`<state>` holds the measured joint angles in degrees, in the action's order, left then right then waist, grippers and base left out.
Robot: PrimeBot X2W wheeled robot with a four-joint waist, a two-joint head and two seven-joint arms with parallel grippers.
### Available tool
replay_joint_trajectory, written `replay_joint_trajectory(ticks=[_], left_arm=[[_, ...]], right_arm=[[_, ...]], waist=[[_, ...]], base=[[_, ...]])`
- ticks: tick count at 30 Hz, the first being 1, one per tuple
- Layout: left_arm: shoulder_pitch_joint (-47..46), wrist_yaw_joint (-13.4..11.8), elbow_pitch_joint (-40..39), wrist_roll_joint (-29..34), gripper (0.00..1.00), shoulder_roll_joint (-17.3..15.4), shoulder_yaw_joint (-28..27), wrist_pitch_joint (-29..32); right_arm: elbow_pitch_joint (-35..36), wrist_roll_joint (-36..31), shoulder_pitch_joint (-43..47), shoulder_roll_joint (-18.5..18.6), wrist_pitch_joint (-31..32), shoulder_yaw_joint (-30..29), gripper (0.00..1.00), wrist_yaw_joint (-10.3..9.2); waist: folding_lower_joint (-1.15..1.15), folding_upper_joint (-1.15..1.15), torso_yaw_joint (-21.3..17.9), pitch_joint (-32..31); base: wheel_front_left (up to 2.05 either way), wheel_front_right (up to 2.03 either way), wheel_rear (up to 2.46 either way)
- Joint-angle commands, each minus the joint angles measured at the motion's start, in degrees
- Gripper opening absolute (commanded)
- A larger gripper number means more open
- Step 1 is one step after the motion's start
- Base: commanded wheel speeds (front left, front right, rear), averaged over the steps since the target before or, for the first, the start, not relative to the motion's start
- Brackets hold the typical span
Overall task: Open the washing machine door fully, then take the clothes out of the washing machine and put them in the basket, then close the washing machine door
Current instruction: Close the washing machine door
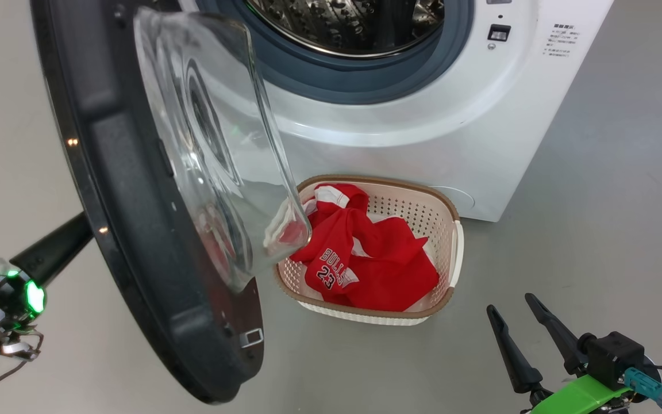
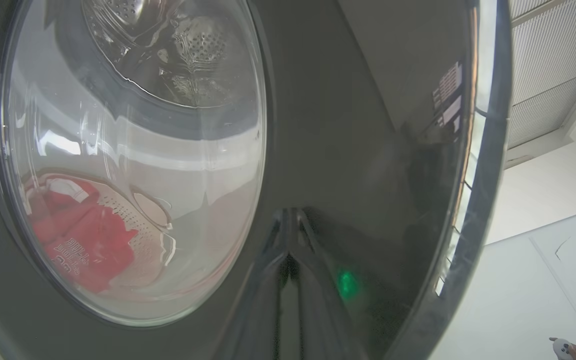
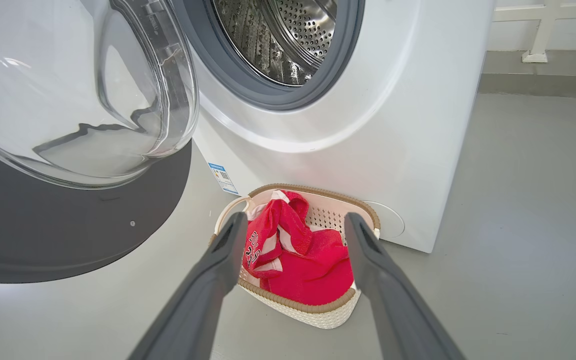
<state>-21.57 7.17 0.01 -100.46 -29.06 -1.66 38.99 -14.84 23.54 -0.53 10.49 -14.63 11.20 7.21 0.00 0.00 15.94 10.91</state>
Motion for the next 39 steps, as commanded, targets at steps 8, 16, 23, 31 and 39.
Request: replay_joint_trajectory(ticks=[8,16,23,31,39], left_arm=[[-3.80,0.32,-3.24,1.40,0.00,-0.04,-3.44,3.83],[-5.99,0.32,-4.87,4.69,0.00,2.86,-2.73,5.05],[-8.64,0.32,-5.30,7.56,0.00,5.78,-1.40,4.73],[-11.15,0.32,-5.23,11.58,0.00,7.69,0.59,2.61],[-13.84,0.32,-4.55,15.07,0.00,8.10,2.52,-0.78]], right_arm=[[1.34,-0.65,-1.76,-0.10,-0.37,0.80,1.00,0.28],[1.40,-0.61,-2.13,-0.36,-0.37,0.64,1.00,0.28],[1.47,-0.55,-2.63,-0.63,-0.37,0.73,1.00,0.28],[1.73,-0.59,-3.25,-1.34,-0.37,0.22,1.00,0.28],[2.06,-0.64,-4.06,-2.25,-0.37,-0.43,1.00,0.28]], waist=[[0.00,0.00,-0.98,0.10],[0.00,0.00,-2.07,0.18],[0.00,0.00,-3.83,0.38],[0.00,0.00,-7.18,1.11],[0.00,0.00,-10.89,2.45]], base=[[0.00,0.00,0.00],[0.00,0.00,0.00],[0.00,0.00,0.00],[0.00,0.00,0.00],[0.00,0.00,0.00]])
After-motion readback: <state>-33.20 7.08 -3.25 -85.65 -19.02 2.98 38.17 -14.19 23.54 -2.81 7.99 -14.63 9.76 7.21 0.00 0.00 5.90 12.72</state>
